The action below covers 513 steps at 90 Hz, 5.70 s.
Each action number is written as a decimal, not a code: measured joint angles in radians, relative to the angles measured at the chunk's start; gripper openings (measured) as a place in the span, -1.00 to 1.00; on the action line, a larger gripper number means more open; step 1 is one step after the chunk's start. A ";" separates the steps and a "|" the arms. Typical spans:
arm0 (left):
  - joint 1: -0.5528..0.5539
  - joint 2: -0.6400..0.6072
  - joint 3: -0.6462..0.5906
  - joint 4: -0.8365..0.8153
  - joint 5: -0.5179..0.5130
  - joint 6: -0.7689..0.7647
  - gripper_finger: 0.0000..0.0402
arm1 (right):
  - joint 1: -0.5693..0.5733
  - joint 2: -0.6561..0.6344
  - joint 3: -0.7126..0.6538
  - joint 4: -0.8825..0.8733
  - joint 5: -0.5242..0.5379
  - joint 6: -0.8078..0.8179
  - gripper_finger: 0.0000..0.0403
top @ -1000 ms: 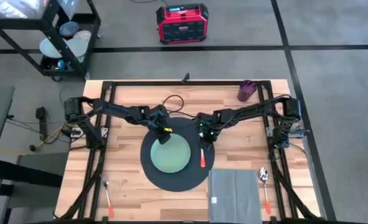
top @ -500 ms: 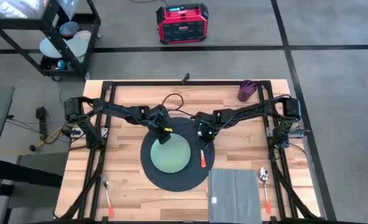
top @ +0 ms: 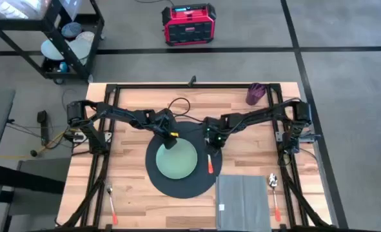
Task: Set table place
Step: Put the orange knife on the blue placemat to the right of the green plate
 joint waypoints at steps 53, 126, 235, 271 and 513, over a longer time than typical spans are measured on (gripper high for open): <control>0.001 0.000 0.000 0.012 -0.002 0.012 -1.00 | -0.019 -0.005 0.000 -0.010 0.072 0.052 -1.00; 0.003 0.000 0.000 0.005 0.001 0.020 -1.00 | -0.001 -0.066 -0.011 -0.161 0.140 -0.070 -1.00; 0.003 -0.002 0.001 -0.016 0.005 0.062 -1.00 | 0.029 -0.037 -0.089 -0.036 0.055 0.054 -1.00; 0.004 -0.001 0.001 -0.013 0.001 0.077 -1.00 | -0.013 -0.031 -0.048 -0.073 0.027 0.034 -1.00; 0.010 0.062 0.006 0.091 0.020 0.101 -1.00 | -0.175 -0.033 0.019 -0.156 0.019 -0.022 -1.00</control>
